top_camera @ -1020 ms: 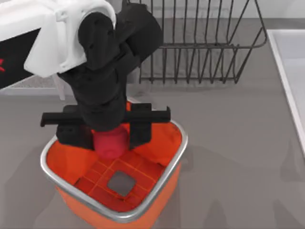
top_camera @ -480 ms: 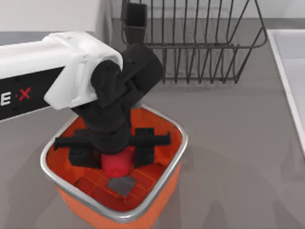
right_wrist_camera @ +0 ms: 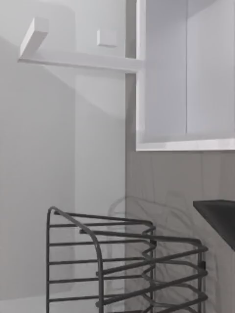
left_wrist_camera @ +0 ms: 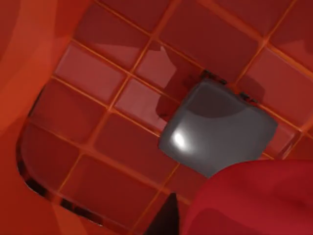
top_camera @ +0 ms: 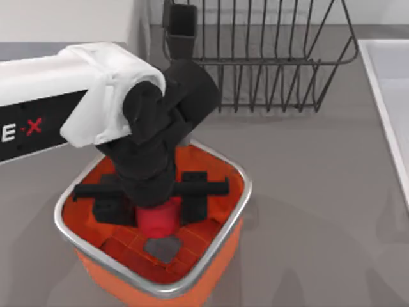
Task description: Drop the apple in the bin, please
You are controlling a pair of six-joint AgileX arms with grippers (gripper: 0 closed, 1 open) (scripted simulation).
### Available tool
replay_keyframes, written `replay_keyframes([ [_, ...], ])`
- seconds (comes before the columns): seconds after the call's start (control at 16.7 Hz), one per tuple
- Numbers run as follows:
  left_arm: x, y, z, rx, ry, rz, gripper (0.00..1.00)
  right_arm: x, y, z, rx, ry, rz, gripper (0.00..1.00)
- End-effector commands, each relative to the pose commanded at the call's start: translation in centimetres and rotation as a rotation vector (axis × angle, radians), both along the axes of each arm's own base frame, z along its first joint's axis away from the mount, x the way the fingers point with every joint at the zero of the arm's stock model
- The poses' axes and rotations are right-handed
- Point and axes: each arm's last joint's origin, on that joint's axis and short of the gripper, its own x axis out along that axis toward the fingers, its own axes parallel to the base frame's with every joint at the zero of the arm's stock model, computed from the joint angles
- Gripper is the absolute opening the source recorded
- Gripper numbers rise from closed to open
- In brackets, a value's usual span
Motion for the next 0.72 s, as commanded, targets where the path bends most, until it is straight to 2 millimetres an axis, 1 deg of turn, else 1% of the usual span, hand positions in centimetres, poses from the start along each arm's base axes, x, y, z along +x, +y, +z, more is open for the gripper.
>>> replay_keyframes([
  [0.36,0.0,0.0,0.0,0.0,0.0,0.0,0.98,0.0,0.0,0.0,0.0,0.0,0.0,1.0],
  [0.42,0.0,0.0,0.0,0.0,0.0,0.0,1.0,0.0,0.0,0.0,0.0,0.0,0.0,1.0],
  [0.72,0.0,0.0,0.0,0.0,0.0,0.0,1.0,0.0,0.0,0.0,0.0,0.0,0.0,1.0],
])
